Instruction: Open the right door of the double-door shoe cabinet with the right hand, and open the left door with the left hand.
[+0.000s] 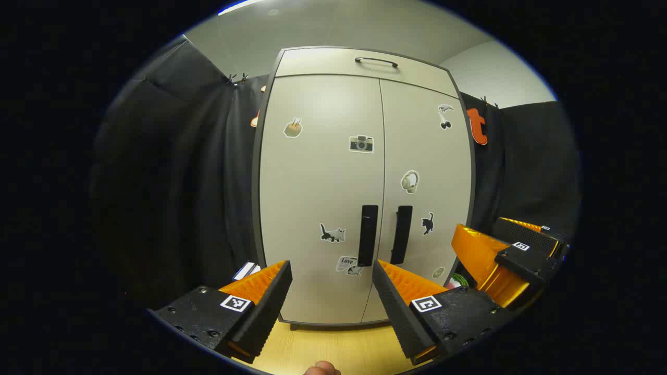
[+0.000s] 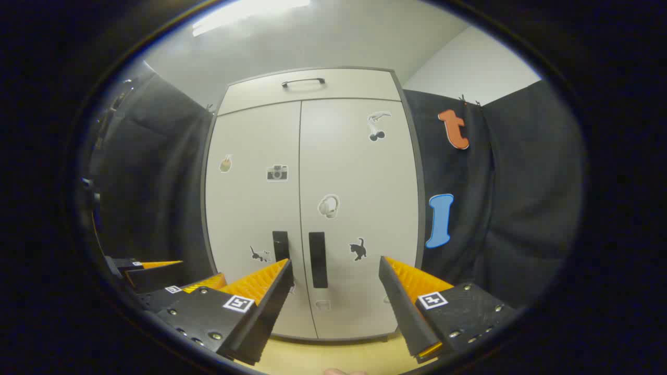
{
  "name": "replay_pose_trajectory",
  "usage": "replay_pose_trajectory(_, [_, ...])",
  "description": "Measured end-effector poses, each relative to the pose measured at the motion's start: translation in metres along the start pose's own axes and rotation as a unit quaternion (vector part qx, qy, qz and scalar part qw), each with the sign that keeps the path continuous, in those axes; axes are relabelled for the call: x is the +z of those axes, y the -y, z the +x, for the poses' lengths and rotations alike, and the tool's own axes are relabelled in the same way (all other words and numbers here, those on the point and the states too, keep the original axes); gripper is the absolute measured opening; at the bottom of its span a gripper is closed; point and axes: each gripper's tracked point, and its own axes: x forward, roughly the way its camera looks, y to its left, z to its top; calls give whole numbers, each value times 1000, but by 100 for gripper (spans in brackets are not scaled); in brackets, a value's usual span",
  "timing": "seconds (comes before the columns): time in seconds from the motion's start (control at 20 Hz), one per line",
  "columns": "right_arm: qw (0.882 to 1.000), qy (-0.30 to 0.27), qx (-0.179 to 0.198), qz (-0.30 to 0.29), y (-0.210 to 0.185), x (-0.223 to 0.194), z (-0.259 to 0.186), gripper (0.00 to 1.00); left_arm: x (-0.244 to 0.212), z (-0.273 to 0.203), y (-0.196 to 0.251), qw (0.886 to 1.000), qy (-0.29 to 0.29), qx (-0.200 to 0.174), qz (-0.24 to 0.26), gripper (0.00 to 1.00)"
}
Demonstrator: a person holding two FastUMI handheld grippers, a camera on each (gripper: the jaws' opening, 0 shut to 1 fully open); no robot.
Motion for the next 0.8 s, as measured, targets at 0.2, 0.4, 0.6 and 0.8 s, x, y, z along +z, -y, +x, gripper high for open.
replay_pose_trajectory(0.2, [1000,-4,1,-2,-7,-4,23,96,6,6,-14,1000,6,10,-1,96])
replay_pose_trajectory(0.4, [1000,-8,3,-5,-13,-11,45,99,10,15,-28,1000,9,18,-1,96])
replay_pose_trajectory(0.6, [1000,-13,2,-5,-19,-17,68,99,11,20,-41,1000,8,29,2,96])
replay_pose_trajectory(0.8, [1000,-24,-1,-6,-22,-27,95,98,12,24,-54,999,9,38,-1,96])
